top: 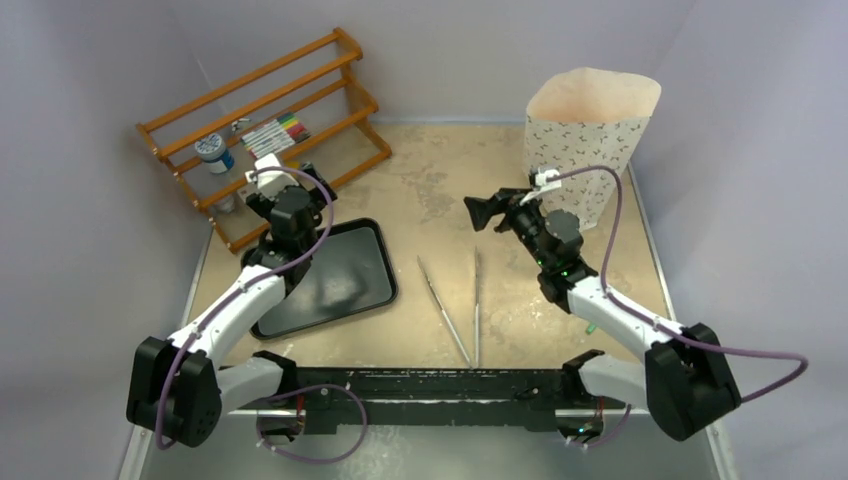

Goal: Take the fake bread out of the paper bag

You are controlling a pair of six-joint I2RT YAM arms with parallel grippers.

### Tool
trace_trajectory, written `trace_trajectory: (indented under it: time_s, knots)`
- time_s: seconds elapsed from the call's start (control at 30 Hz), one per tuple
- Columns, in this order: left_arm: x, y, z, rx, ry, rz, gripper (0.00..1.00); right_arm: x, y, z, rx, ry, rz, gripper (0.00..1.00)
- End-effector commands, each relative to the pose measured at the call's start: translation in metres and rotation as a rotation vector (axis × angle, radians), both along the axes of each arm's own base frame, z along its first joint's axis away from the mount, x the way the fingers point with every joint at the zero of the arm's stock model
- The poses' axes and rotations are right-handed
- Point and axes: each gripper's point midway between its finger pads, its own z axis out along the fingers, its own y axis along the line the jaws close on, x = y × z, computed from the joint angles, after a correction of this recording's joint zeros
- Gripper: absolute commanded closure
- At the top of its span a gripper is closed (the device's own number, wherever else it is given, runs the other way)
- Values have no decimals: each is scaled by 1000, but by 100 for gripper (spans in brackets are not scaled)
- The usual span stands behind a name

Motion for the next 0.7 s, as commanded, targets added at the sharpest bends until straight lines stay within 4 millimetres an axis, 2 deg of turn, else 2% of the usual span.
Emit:
trace_trajectory:
  time_s: [0.0,0.17,0.27,0.33,0.5,0.67]
  knots:
    - [11,-10,21,-24,-46,-21,1,25,14,29,102,-49,1,0]
    - [13,-15,25,-26,-48,-34,1,27,57,0,117,40,281,0]
    - [10,-14,28,-22,-51,-34,1,32,49,-15,59,92,203,0]
    - [8,-15,28,-27,-46,-38,1,29,40,-32,20,157,114,1]
    - [11,-22,22,-35,-17,-51,1,16,29,-47,-55,239,-51,9]
    - [14,-29,19,-25,22,-58,1,-8,39,-74,-185,348,-188,0]
